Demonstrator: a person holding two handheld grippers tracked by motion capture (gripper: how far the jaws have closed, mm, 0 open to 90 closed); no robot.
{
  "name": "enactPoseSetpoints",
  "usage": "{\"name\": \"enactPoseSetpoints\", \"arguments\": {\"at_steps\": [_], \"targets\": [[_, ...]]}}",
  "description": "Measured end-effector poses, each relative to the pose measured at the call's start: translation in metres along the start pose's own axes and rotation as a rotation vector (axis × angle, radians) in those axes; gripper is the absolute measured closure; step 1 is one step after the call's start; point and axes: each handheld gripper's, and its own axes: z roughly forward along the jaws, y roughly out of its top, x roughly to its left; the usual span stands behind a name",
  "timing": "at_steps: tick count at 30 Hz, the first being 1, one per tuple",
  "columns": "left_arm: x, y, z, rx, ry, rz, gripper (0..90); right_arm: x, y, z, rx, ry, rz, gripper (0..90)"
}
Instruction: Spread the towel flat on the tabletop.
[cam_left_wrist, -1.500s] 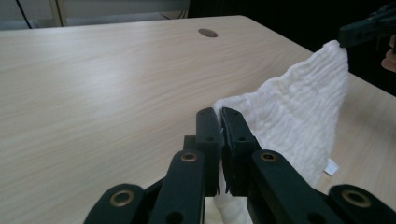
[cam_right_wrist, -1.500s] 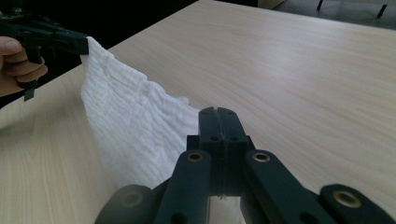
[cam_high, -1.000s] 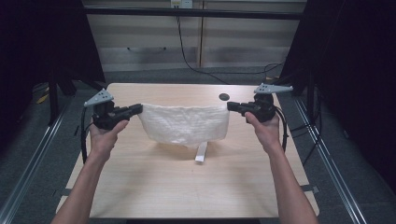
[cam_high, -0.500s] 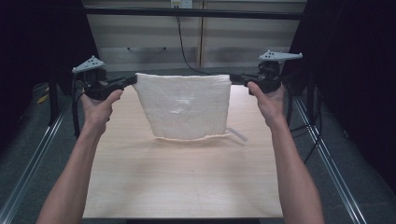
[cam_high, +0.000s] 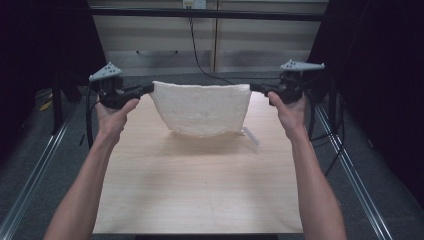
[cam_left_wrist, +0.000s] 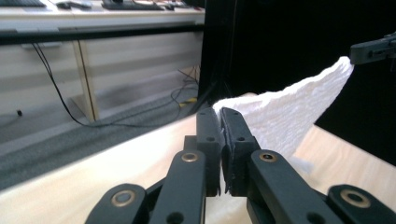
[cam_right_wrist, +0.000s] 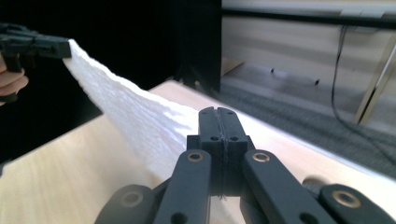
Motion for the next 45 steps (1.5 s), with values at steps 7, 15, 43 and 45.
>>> {"name": "enactPoseSetpoints", "arguments": {"at_steps": [7, 15, 43, 45], "targets": [[-0.020, -0.045, -0.014, 0.021, -0.050, 0.000, 86.9, 0.012, -0.054, -0.009, 0.035, 0.046, 0.016, 90.0], [-0.036, -0.096, -0.024, 0.072, -0.085, -0.012, 86.9, 0.028, -0.108, -0.024, 0.087, 0.075, 0.032, 90.0], [-0.060, -0.171, -0.041, 0.263, -0.125, -0.023, 86.8, 0.072, -0.183, -0.041, 0.198, 0.132, 0.040, 90.0], [-0.061, -0.176, -0.041, 0.272, -0.134, -0.031, 86.7, 0.073, -0.188, -0.042, 0.213, 0.137, 0.045, 90.0]]}}
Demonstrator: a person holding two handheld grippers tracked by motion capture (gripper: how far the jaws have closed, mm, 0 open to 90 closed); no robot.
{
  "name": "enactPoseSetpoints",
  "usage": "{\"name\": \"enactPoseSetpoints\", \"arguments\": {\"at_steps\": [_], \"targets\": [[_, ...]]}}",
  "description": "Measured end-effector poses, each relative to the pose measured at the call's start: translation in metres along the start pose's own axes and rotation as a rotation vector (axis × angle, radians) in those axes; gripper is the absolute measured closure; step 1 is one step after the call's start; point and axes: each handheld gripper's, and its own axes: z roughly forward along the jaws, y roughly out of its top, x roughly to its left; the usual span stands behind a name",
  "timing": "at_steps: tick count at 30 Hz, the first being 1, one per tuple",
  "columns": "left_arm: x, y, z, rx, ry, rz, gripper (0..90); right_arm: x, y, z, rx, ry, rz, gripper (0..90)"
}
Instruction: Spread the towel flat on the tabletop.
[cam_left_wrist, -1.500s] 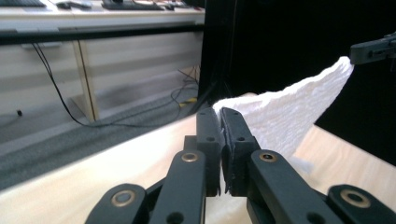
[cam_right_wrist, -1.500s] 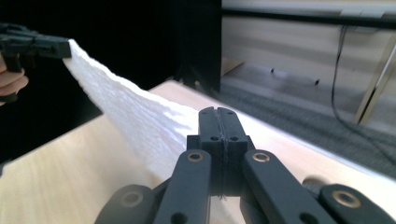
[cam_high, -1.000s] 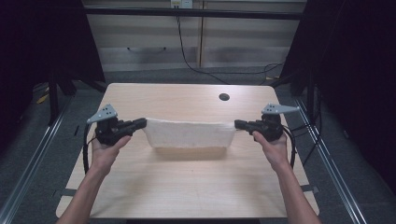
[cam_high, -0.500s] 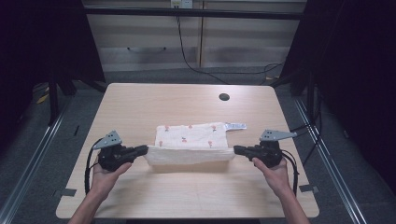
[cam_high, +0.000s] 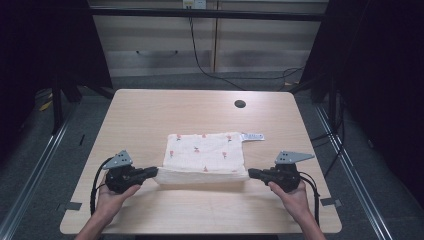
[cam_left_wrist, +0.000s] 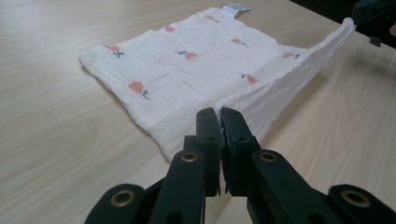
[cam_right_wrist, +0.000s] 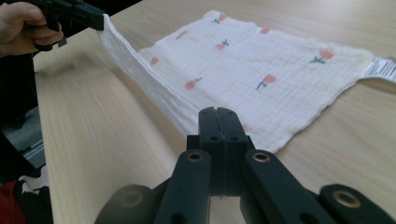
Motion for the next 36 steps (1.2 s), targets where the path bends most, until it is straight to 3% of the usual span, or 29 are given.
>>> {"name": "enactPoseSetpoints", "arguments": {"at_steps": [4, 6, 8, 16, 21, 31, 36], "targets": [[-0.002, -0.008, 0.003, 0.021, -0.004, -0.007, 86.5, 0.002, -0.008, 0.002, 0.023, 0.005, 0.002, 90.0], [-0.005, -0.018, 0.008, 0.056, -0.029, -0.017, 86.4, 0.004, -0.013, 0.003, 0.028, 0.009, 0.009, 90.0], [-0.008, -0.020, 0.011, 0.083, -0.015, 0.009, 86.4, 0.005, -0.016, 0.003, 0.034, 0.012, 0.014, 90.0], [-0.008, -0.025, 0.005, 0.077, -0.038, -0.017, 86.3, 0.009, -0.021, 0.004, 0.044, 0.017, 0.022, 90.0], [-0.013, -0.033, 0.005, 0.124, -0.036, 0.003, 85.8, 0.012, -0.025, 0.005, 0.058, 0.027, 0.018, 90.0], [-0.019, -0.032, 0.000, 0.103, -0.060, 0.006, 85.8, 0.015, -0.028, 0.005, 0.078, 0.007, 0.014, 89.9], [-0.024, -0.038, -0.003, 0.122, -0.075, 0.016, 85.7, 0.018, -0.033, 0.002, 0.080, 0.014, 0.016, 89.8]]}}
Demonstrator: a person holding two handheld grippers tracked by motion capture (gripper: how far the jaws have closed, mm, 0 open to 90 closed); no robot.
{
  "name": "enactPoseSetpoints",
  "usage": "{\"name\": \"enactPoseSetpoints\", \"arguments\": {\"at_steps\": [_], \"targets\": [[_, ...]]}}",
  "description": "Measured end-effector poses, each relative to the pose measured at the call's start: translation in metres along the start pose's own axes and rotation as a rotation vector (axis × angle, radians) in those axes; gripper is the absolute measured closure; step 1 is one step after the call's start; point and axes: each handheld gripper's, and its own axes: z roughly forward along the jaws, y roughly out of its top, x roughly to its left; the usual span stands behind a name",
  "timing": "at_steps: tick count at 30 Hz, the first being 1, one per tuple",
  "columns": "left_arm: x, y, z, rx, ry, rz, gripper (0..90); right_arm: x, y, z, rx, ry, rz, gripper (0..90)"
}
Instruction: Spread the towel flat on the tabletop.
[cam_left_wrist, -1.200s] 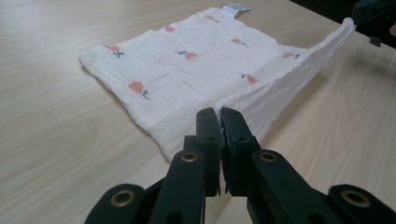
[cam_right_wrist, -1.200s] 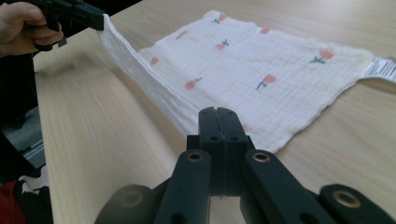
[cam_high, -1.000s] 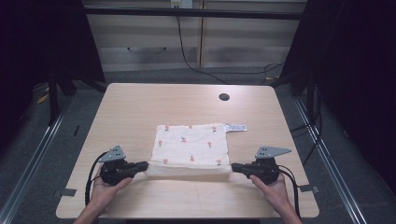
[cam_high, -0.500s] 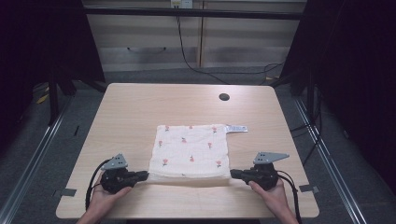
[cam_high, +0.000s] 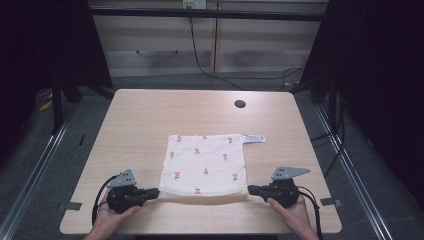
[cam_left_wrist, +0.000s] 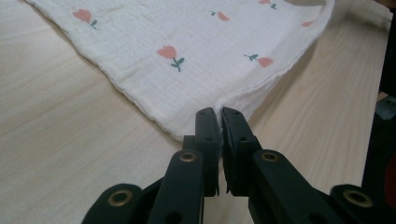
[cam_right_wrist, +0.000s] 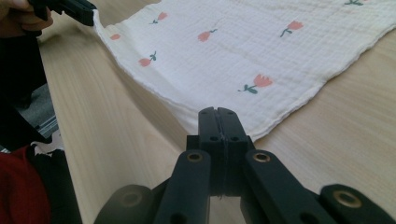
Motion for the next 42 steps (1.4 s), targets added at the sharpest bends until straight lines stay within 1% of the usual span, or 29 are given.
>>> {"name": "enactPoseSetpoints", "arguments": {"at_steps": [2, 4, 7, 8, 9, 11, 12, 13, 14, 15, 17, 18, 19, 20, 21, 23, 24, 25, 27, 28, 29, 32, 34, 36, 38, 39, 40, 41, 42], "targets": [[-0.002, -0.003, 0.000, 0.015, -0.011, -0.001, 85.3, 0.002, -0.002, -0.001, 0.009, -0.002, 0.001, 89.8], [-0.003, -0.003, 0.001, 0.015, -0.016, -0.002, 84.9, 0.002, -0.004, -0.002, 0.009, -0.001, 0.002, 89.7], [-0.005, -0.001, 0.000, 0.002, -0.029, 0.001, 82.8, 0.002, -0.004, -0.003, 0.011, -0.003, 0.006, 88.5], [-0.005, -0.001, 0.000, 0.002, -0.029, 0.004, 82.6, 0.001, -0.004, -0.003, 0.012, 0.006, 0.010, 87.2], [-0.004, -0.002, -0.001, 0.000, -0.026, -0.003, 82.2, 0.001, -0.004, -0.003, 0.009, 0.007, 0.010, 85.6], [-0.002, -0.001, -0.003, -0.019, -0.034, -0.006, 77.8, 0.001, -0.004, -0.005, 0.011, 0.017, 0.012, 83.2], [-0.001, 0.000, -0.004, -0.024, -0.031, -0.012, 74.9, 0.001, -0.005, -0.005, 0.005, 0.012, 0.009, 81.9], [0.001, 0.000, -0.005, -0.029, -0.028, -0.026, 71.4, 0.001, -0.005, -0.005, 0.004, 0.011, 0.019, 80.8], [0.002, 0.001, -0.005, -0.040, -0.023, -0.036, 68.6, 0.001, -0.005, -0.005, 0.003, 0.015, 0.017, 79.5], [0.002, 0.001, -0.005, -0.040, -0.023, -0.036, 67.3, 0.000, -0.004, -0.005, 0.002, 0.014, 0.017, 78.5], [0.009, 0.003, -0.008, -0.063, -0.014, -0.060, 63.5, -0.002, -0.003, -0.004, -0.001, 0.012, 0.018, 76.6], [0.011, 0.003, -0.009, -0.079, -0.017, -0.073, 61.2, -0.002, -0.003, -0.004, -0.006, 0.010, 0.024, 74.5], [0.012, 0.004, -0.010, -0.084, -0.013, -0.072, 58.9, -0.002, -0.003, -0.003, -0.004, 0.011, 0.031, 73.1], [0.014, 0.005, -0.011, -0.088, 0.011, -0.074, 56.0, -0.002, -0.003, -0.003, 0.000, 0.011, 0.027, 72.4], [0.018, 0.006, -0.012, -0.088, 0.022, -0.083, 52.2, -0.001, -0.003, -0.002, 0.002, 0.012, 0.023, 71.4], [0.024, 0.006, -0.013, -0.093, 0.023, -0.108, 48.8, -0.001, -0.002, 0.000, 0.008, 0.018, 0.024, 68.8], [0.026, 0.006, -0.013, -0.094, 0.030, -0.117, 47.5, -0.002, -0.001, 0.002, 0.009, 0.013, 0.026, 67.4], [0.028, 0.006, -0.013, -0.088, 0.038, -0.119, 45.9, -0.002, -0.001, 0.002, 0.006, 0.011, 0.027, 65.9], [0.029, 0.006, -0.013, -0.085, 0.031, -0.122, 43.5, -0.003, 0.001, 0.003, 0.004, 0.010, 0.035, 62.2], [0.029, 0.006, -0.014, -0.081, 0.032, -0.108, 43.3, -0.003, 0.001, 0.003, 0.002, 0.009, 0.037, 61.6], [0.028, 0.007, -0.014, -0.085, 0.035, -0.104, 43.7, -0.003, 0.002, 0.003, 0.003, 0.012, 0.039, 60.7], [0.028, 0.008, -0.015, -0.088, 0.034, -0.104, 42.9, -0.003, 0.003, 0.004, 0.002, 0.010, 0.038, 59.2], [0.029, 0.011, -0.016, -0.088, 0.033, -0.114, 42.6, -0.006, 0.005, 0.004, -0.010, 0.003, 0.033, 57.3], [0.031, 0.013, -0.016, -0.091, 0.039, -0.118, 42.1, -0.009, 0.006, 0.003, -0.023, -0.002, 0.041, 54.9], [0.033, 0.015, -0.017, -0.093, 0.051, -0.115, 42.1, -0.010, 0.008, 0.002, -0.029, -0.012, 0.042, 54.3], [0.034, 0.016, -0.017, -0.103, 0.054, -0.125, 42.1, -0.010, 0.009, 0.002, -0.028, -0.008, 0.038, 54.4], [0.034, 0.016, -0.017, -0.103, 0.054, -0.125, 42.0, -0.009, 0.010, 0.002, -0.021, -0.008, 0.032, 54.3], [0.037, 0.018, -0.017, -0.090, 0.059, -0.128, 41.8, -0.008, 0.011, 0.002, -0.017, -0.014, 0.021, 54.3], [0.037, 0.018, -0.017, -0.090, 0.064, -0.131, 40.9, -0.008, 0.011, 0.002, -0.016, -0.014, 0.023, 54.1]]}}
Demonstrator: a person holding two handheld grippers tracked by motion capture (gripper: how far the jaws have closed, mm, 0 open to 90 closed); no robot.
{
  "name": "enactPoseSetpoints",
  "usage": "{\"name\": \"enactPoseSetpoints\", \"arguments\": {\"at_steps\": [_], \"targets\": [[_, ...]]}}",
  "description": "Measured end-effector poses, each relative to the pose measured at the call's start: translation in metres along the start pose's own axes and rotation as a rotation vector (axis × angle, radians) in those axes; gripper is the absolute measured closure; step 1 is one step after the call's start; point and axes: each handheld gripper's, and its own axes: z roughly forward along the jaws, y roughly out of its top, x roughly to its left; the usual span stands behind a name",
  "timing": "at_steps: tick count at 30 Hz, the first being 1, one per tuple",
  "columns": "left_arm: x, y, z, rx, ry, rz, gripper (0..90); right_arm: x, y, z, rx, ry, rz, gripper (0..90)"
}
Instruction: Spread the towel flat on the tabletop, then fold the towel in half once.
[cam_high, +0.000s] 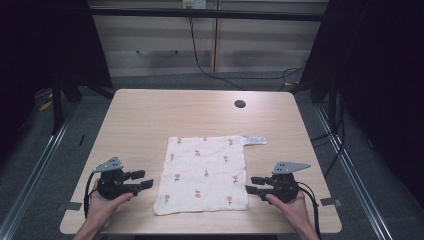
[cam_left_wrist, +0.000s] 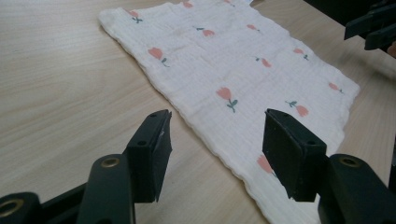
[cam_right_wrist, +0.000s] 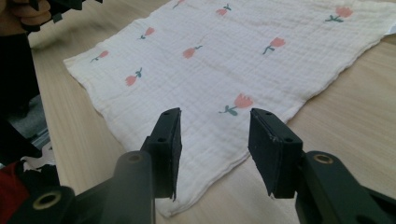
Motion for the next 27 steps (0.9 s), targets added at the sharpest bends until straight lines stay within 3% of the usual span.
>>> {"name": "enactPoseSetpoints", "arguments": {"at_steps": [7, 10, 16, 21, 27], "targets": [[0.008, 0.010, 0.005, -0.005, 0.004, -0.011, 42.6, -0.004, 0.007, 0.003, 0.013, -0.013, -0.010, 53.2], [0.014, 0.014, 0.009, 0.010, 0.000, -0.035, 52.1, -0.010, 0.017, 0.005, 0.010, -0.010, -0.019, 53.1], [0.019, 0.021, 0.023, 0.045, 0.011, 0.022, 55.8, -0.021, 0.034, 0.017, 0.021, -0.012, -0.046, 53.9], [0.025, 0.033, 0.036, 0.042, 0.042, 0.009, 56.1, -0.030, 0.046, 0.027, 0.036, -0.020, -0.061, 57.3], [0.032, 0.045, 0.051, 0.049, 0.041, 0.000, 60.7, -0.045, 0.054, 0.042, 0.044, -0.027, -0.040, 61.9]]}}
